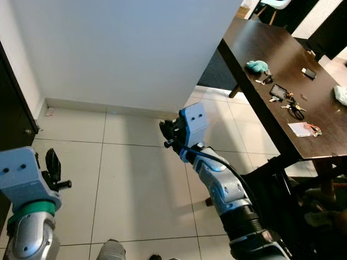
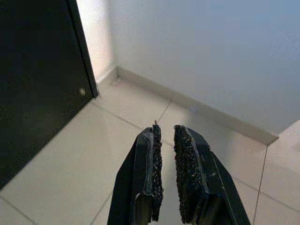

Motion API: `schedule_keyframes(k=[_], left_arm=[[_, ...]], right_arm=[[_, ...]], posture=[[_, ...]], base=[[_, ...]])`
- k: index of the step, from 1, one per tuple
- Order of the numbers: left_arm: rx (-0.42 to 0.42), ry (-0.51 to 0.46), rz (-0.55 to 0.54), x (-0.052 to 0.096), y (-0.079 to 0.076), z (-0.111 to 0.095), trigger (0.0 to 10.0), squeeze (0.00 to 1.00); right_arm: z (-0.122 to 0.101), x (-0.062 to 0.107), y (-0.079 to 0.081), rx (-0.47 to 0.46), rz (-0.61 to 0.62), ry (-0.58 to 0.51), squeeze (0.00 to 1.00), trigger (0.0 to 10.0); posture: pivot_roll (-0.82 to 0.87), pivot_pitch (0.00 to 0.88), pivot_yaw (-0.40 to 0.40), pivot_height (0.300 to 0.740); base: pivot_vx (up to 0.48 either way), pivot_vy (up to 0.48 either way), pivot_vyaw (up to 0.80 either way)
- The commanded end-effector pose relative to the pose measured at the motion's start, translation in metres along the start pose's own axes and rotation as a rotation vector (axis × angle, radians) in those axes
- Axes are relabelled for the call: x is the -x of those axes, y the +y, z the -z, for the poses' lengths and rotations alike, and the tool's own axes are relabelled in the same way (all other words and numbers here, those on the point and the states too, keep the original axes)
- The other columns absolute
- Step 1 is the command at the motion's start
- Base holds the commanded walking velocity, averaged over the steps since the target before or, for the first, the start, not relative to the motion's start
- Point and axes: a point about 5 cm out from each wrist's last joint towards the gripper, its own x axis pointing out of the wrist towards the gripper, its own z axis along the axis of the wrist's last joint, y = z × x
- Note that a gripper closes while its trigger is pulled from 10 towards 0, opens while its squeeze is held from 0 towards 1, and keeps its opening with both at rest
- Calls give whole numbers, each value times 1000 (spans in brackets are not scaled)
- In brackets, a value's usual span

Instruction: Hang keys on a hook

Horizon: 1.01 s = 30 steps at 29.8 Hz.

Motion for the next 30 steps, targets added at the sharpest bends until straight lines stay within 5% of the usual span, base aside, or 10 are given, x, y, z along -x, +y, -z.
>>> schedule_keyframes(k=[1, 26, 30], left_arm=[[0, -3, 23, 2, -5, -1, 10000, 0], [-34, -97, 148, -30, -25, -16, 10000, 0], [-94, -129, 217, -38, -36, -20, 10000, 0]], right_arm=[[3, 3, -8, 3, 27, 0, 0, 10000], [-5, 4, -26, 19, 103, -83, 0, 10000], [-7, 6, -35, 15, 147, -94, 0, 10000]], posture=[[472, 58, -187, 740], [377, 31, -121, 740], [353, 24, -101, 740]], base=[[0, 0, 0], [0, 0, 0], [0, 0, 0]])
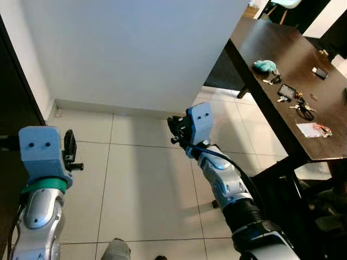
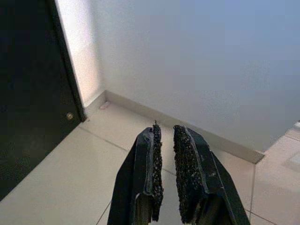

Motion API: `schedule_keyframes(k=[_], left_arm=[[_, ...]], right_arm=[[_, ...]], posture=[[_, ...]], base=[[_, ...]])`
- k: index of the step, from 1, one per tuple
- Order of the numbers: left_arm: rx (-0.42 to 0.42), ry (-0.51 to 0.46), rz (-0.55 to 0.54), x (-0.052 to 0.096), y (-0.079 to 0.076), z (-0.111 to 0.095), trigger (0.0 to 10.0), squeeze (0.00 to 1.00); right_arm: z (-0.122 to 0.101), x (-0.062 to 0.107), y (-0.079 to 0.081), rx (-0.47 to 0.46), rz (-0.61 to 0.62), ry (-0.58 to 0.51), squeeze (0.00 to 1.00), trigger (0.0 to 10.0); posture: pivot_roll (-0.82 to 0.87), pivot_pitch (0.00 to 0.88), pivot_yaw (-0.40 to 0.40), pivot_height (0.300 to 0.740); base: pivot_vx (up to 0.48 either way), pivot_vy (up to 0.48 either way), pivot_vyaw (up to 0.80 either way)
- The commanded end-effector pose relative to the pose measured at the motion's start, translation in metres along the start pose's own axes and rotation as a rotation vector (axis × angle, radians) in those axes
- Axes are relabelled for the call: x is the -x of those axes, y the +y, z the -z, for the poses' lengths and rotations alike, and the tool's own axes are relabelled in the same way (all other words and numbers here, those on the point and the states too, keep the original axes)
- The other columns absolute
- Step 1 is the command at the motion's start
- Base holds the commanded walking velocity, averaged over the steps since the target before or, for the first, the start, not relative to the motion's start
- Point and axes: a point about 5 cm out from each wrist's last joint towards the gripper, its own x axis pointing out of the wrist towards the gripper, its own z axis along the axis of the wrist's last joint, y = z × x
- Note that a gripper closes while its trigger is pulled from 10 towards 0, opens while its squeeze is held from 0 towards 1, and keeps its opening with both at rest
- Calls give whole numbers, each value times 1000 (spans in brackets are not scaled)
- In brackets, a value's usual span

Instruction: Hang keys on a hook

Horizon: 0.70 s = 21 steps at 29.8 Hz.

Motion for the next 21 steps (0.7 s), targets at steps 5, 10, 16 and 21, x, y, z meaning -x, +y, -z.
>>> schedule_keyframes(k=[5, 10, 16, 21], left_arm=[[-3, 71, 139, -9, -23, 10, 10000, 0], [57, 90, 221, -15, -39, 10, 10000, 0], [51, 58, 274, -24, -52, 6, 10000, 0], [66, 51, 263, -25, -51, 4, 10000, 0]], right_arm=[[7, 9, -14, -10, 49, 24, 0, 10000], [6, 17, -16, 12, 41, 20, 0, 10000], [2, 19, -30, 12, 120, 2, 0, 10000], [3, 17, -28, -15, 125, 15, 0, 10000]], posture=[[304, 19, -69, 740], [242, 21, -43, 740], [209, 28, -34, 740], [209, 31, -35, 740]], base=[[0, 0, 0], [0, 0, 0], [0, 0, 0], [0, 0, 0]])
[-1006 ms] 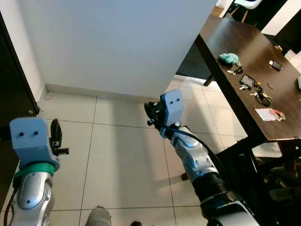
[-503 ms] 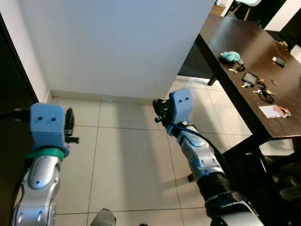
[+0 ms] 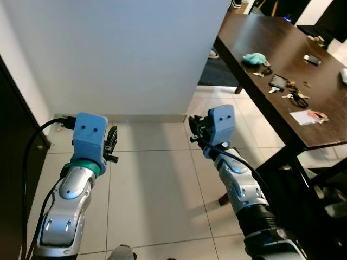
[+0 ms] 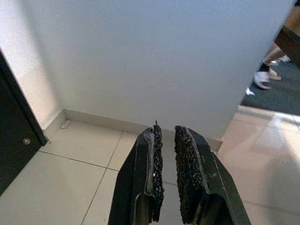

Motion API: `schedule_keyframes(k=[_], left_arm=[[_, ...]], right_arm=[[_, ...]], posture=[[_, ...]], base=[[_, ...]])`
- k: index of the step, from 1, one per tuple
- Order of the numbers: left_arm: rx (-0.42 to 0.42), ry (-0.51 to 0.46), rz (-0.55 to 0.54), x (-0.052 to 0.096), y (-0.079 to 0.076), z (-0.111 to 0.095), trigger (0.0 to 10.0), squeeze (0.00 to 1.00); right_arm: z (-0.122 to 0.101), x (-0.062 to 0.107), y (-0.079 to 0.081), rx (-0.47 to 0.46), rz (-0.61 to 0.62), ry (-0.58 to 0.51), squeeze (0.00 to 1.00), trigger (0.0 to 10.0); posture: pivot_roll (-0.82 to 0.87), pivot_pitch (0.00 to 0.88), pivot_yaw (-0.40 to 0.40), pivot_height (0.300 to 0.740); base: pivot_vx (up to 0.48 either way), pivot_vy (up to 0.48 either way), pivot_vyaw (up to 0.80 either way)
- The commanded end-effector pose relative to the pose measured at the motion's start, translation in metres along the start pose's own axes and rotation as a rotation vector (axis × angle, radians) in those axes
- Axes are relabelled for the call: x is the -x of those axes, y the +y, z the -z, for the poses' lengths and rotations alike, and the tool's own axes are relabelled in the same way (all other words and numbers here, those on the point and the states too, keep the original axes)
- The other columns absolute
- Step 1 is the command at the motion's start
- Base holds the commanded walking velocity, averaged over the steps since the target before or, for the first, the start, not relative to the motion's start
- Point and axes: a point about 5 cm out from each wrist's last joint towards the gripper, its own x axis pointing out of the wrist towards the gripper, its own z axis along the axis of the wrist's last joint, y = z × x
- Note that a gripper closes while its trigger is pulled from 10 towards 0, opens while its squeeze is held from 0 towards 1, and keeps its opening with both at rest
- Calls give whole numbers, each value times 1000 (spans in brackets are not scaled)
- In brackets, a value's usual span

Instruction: Hang keys on a hook

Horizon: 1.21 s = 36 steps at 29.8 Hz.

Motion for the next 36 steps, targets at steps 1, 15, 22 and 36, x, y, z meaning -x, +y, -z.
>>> schedule_keyframes(k=[1, 15, 22, 36], left_arm=[[16, -7, -5, 0, 0, 0, 10000, 0], [85, 44, -212, 10, 12, 6, 10000, 0], [-144, -38, -59, 18, 1, 4, 10000, 0], [-62, -156, -145, 4, 13, -22, 10000, 0]], right_arm=[[2, 0, 2, -22, -1, 16, 0, 10000], [-6, 9, -42, 93, 150, 37, 0, 10000], [1, 41, -4, 78, 7, 20, 0, 10000], [6, -4, 2, 10, -125, 100, 0, 10000]], posture=[[203, 50, -41, 740], [197, 86, -17, 740], [113, 103, 6, 740], [268, 18, -105, 740]], base=[[0, 0, 0], [0, 0, 0], [0, 0, 0], [0, 0, 0]])
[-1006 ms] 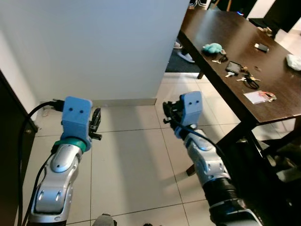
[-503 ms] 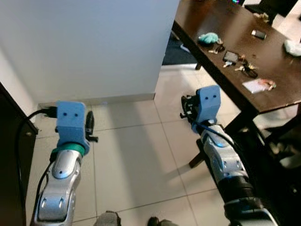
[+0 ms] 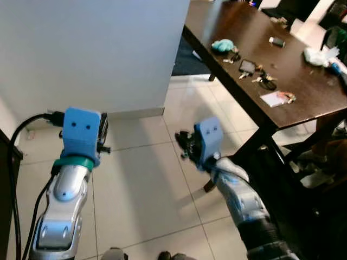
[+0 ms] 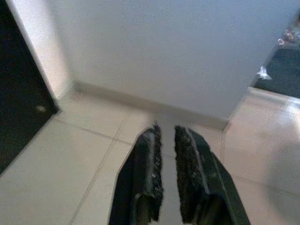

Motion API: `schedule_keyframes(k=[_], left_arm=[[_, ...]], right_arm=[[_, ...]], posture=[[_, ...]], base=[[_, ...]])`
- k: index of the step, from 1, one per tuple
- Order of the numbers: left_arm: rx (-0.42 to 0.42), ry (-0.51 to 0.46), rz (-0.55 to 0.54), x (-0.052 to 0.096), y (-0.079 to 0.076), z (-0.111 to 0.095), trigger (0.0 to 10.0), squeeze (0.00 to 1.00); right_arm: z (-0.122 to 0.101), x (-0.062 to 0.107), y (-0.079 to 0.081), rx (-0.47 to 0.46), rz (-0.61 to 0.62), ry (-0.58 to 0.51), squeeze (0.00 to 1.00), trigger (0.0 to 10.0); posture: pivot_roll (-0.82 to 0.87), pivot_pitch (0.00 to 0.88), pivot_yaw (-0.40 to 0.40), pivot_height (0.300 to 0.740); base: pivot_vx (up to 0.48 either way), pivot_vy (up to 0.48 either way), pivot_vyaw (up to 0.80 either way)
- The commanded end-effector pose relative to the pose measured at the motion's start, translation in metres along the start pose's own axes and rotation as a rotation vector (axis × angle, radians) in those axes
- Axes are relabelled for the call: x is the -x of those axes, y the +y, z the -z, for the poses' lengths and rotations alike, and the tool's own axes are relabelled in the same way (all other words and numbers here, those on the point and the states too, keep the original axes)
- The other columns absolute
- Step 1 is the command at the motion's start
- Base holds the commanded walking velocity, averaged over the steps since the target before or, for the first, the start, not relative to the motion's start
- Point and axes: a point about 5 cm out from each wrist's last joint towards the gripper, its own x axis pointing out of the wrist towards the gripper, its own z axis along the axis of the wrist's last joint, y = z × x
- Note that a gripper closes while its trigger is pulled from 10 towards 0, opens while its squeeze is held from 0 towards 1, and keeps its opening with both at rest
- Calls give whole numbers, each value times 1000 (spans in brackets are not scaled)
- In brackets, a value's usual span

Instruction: Hang keys on a hook

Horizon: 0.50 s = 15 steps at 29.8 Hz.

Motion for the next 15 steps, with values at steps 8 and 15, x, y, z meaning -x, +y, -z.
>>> schedule_keyframes(k=[8, 15], left_arm=[[42, 64, 47, 4, -2, 10, 10000, 0], [57, 58, 22, 0, 4, 11, 10000, 0]], right_arm=[[8, 8, -15, -89, 73, 17, 0, 10000], [9, 7, -2, -74, 33, -11, 0, 10000]], posture=[[283, 0, -87, 740], [237, 0, -102, 740]], base=[[0, 0, 0], [0, 0, 0]])
